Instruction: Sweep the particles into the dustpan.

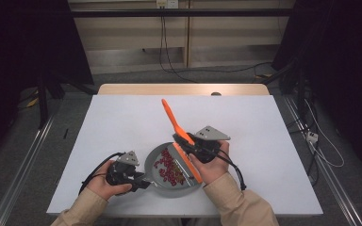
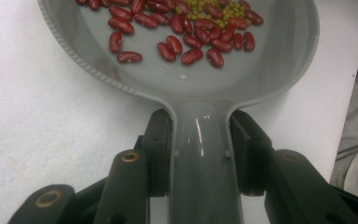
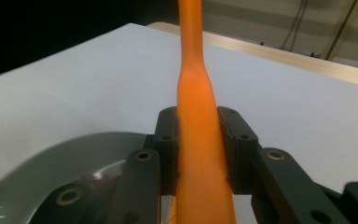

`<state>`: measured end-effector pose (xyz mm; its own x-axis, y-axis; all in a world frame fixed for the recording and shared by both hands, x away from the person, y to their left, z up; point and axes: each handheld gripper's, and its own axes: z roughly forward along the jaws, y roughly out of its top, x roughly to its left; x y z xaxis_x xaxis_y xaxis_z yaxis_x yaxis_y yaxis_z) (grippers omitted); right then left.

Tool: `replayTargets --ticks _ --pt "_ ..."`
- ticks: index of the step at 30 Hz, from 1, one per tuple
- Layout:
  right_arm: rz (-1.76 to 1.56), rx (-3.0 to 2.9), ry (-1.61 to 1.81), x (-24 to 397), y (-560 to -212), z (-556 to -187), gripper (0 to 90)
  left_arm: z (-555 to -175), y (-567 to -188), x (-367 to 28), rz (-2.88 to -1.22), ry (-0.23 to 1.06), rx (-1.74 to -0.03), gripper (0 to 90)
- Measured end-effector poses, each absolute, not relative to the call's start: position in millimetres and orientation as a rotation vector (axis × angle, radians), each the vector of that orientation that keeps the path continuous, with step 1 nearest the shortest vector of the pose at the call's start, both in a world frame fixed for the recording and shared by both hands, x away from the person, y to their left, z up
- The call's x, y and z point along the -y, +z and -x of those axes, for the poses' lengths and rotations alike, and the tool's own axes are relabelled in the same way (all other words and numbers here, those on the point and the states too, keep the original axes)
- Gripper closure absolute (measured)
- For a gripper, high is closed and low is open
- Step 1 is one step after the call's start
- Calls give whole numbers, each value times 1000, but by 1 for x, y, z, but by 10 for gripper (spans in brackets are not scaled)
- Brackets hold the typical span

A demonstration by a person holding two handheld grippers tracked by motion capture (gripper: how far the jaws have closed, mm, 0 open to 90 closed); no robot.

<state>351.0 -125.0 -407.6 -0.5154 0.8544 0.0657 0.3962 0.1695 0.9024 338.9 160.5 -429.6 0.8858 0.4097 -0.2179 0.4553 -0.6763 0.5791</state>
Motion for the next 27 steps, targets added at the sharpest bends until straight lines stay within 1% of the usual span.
replayTargets --ticks 5,10,17,24,27 --pt "-1202 -1965 1249 141 -421 -359 711 -339 -429 -161 -2399 -92 -621 628" --pt "-1186 -1984 1179 142 -436 -359 711 -339 -425 -168 -2411 -81 -625 628" --pt "-1167 -2021 1201 128 -438 -349 707 -340 -427 -166 -2427 -95 -618 628" --pt "-1180 -2034 1306 110 -437 -340 707 -340 -427 -163 -2418 -91 -634 628" --pt "-1180 -2041 1391 102 -430 -337 711 -340 -428 -163 -2416 -89 -642 629"
